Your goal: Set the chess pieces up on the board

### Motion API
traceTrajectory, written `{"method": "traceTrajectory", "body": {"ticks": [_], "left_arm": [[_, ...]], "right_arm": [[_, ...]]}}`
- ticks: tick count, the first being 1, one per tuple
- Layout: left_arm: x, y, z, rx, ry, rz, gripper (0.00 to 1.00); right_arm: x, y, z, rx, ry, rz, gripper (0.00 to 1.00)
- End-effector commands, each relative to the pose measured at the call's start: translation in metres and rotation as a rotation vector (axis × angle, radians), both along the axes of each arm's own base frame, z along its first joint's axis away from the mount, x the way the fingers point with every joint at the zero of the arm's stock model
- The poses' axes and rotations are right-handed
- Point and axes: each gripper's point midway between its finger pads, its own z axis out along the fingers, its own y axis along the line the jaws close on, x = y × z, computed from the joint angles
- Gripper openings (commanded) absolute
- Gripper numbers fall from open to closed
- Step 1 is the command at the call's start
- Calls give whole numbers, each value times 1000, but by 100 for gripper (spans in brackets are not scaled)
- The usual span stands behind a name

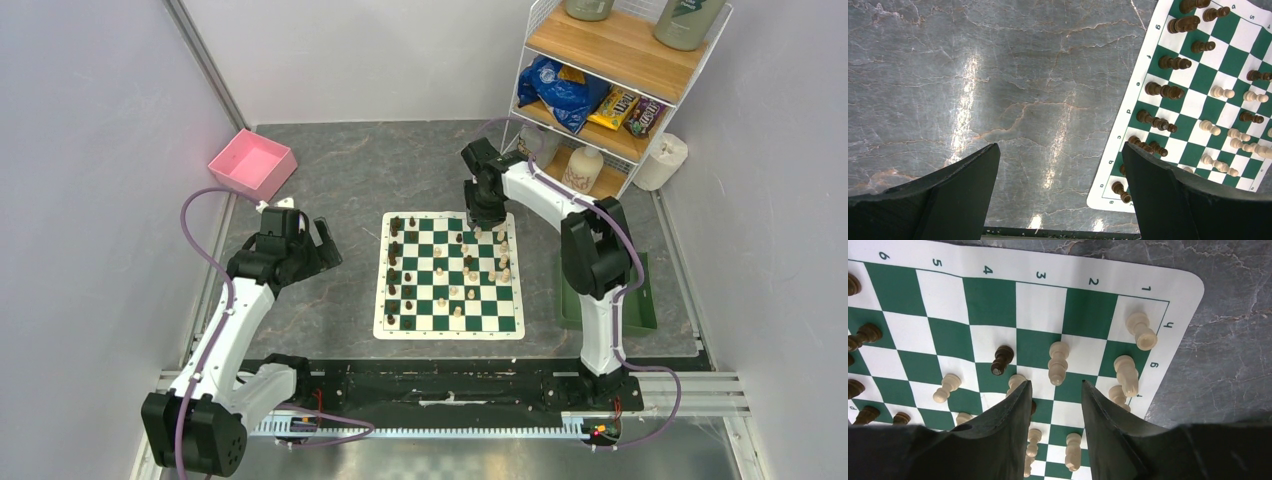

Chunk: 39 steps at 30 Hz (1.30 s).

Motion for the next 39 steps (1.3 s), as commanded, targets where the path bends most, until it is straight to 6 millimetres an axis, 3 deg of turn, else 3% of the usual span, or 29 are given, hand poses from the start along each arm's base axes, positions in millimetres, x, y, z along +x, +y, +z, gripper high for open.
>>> {"method": "traceTrajectory", "body": {"ticks": [1, 14, 18, 22, 26, 32, 35, 39], "left_arm": [[15, -3, 20, -8, -69, -17, 100], [14, -2, 17, -3, -49, -17, 100], [14, -2, 16, -5, -44, -18, 100], [14, -3, 14, -7, -35, -21, 100], [14, -4, 13, -10, -27, -24, 100], [14, -4, 12, -10, -23, -24, 100], [14, -4, 12, -10, -23, -23, 100], [13, -3, 12, -6, -19, -20, 100]], "right_arm": [[13, 6, 5, 7, -26, 24, 48], [15, 3, -4, -7, -17, 35, 36], [15, 1, -5, -19, -22, 40, 24], [15, 1, 0, -14, -31, 46, 17], [8, 4, 19, 30, -51, 52, 14], [-20, 0, 69, 115, -109, 45, 14], [-47, -4, 80, 154, -100, 38, 14], [-89, -14, 80, 156, -76, 17, 14]]}}
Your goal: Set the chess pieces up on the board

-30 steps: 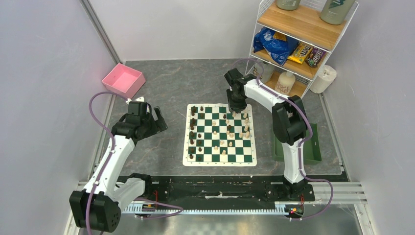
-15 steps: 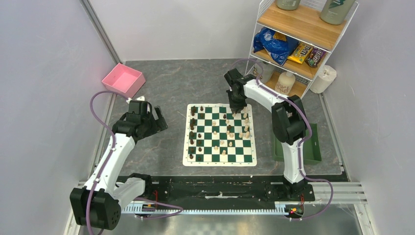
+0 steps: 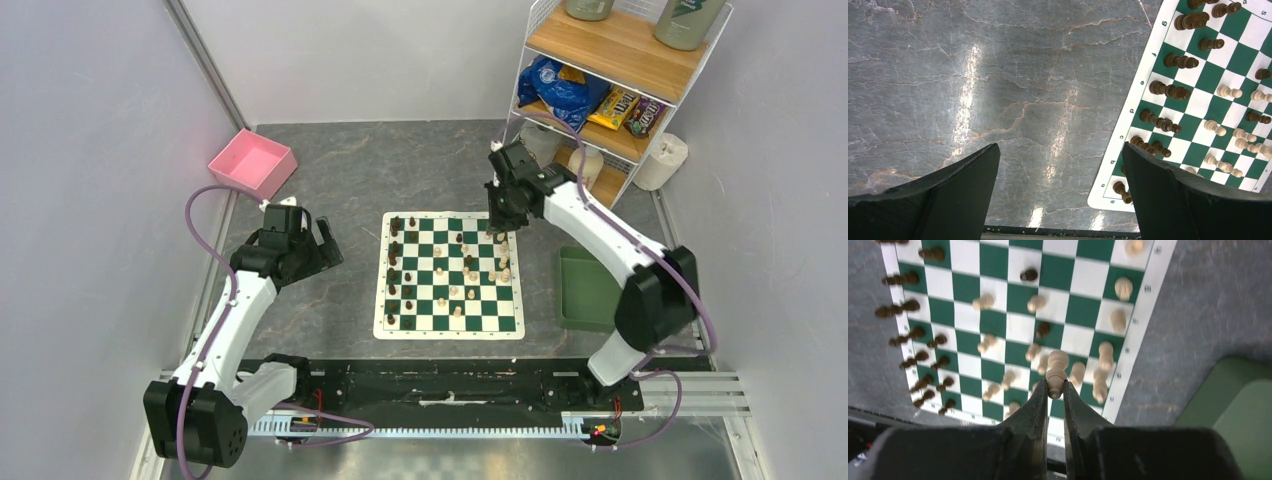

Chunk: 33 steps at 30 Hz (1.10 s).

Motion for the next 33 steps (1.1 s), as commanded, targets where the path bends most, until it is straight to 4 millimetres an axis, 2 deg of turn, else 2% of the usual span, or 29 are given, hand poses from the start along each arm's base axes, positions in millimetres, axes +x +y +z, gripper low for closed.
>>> {"method": "traceTrajectory", "body": {"ticks": [1, 5, 11, 16, 26, 33], "left_arm": [[11, -1, 18, -5, -54, -16, 100], [10, 0, 18, 0, -51, -11, 100], [10, 0, 18, 0, -52, -10, 100], [11, 1, 17, 1, -50, -9, 100], [11, -1, 15, -5, -40, -16, 100], [11, -1, 15, -4, -33, -16, 100]], "right_arm": [[-49, -7, 2, 21, 41, -30, 15], [-84, -27, -12, -4, 58, -99, 15], [-99, -40, -46, -36, 100, -167, 16], [-96, -30, -65, -8, 136, -177, 15], [-97, -33, -82, -47, 169, -189, 16], [-98, -37, -87, -71, 174, -200, 16]]}}
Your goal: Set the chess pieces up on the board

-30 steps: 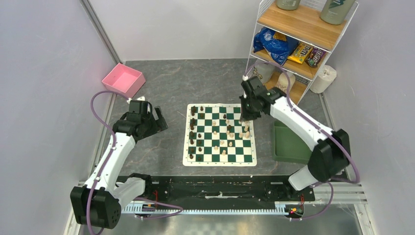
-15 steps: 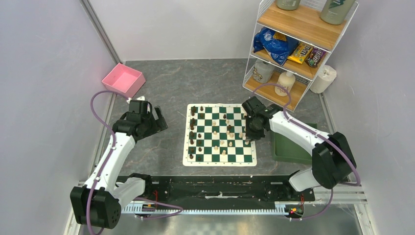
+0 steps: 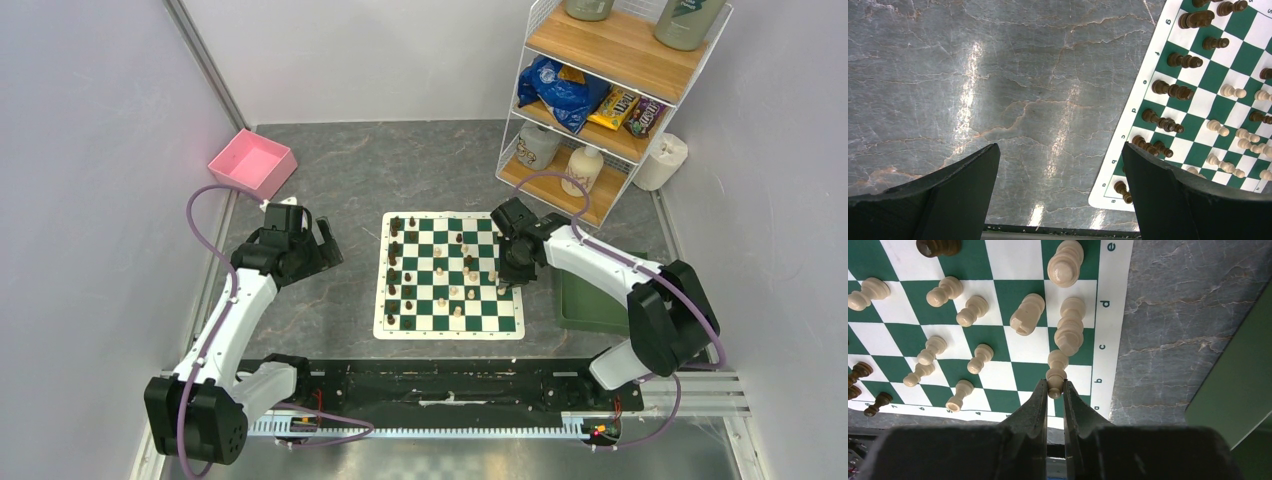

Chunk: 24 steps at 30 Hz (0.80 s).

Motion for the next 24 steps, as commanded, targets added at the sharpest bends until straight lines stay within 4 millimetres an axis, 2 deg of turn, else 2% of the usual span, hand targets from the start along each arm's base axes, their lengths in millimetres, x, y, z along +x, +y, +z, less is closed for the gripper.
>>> {"method": "traceTrajectory", "body": {"ticks": [1, 18, 24], "left_arm": [[11, -1, 17, -7, -48, -16, 100], [11, -1, 18, -6, -53, -14, 99], [11, -1, 18, -5, -54, -15, 99]], "right_arm": [[4, -4, -5, -20, -12, -30, 16], [3, -13, -14, -63, -18, -54, 17], [1, -13, -16, -55, -19, -53, 21]]}}
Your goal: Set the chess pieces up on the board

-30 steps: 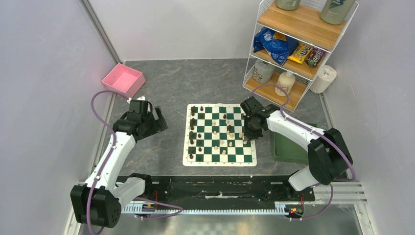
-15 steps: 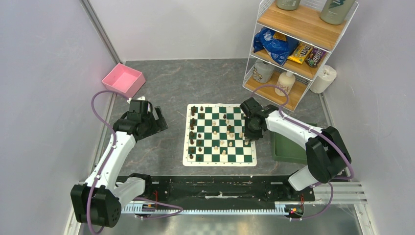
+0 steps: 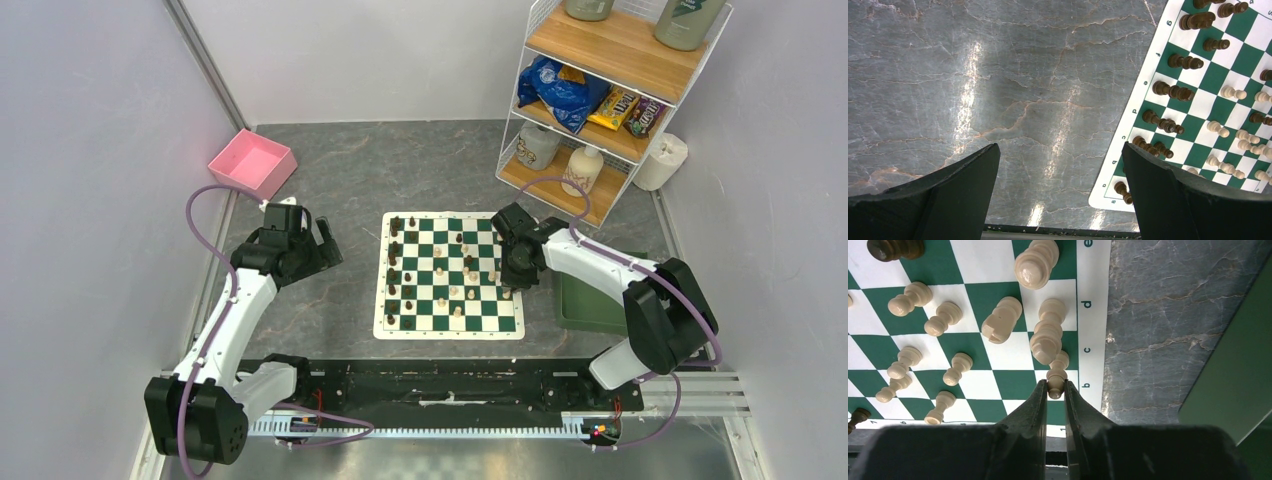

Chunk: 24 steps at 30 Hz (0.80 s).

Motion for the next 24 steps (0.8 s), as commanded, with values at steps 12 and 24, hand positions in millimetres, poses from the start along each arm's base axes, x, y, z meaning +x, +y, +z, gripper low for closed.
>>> {"method": "traceTrajectory", "body": {"ticks": [12, 24], "left_arm": [[10, -2, 18, -8, -54, -20, 99], [10, 0, 19, -2, -57, -14, 99]], "right_arm": [[16, 7, 49, 68, -135, 18, 45], [44, 33, 72, 102, -161, 166, 44]]}}
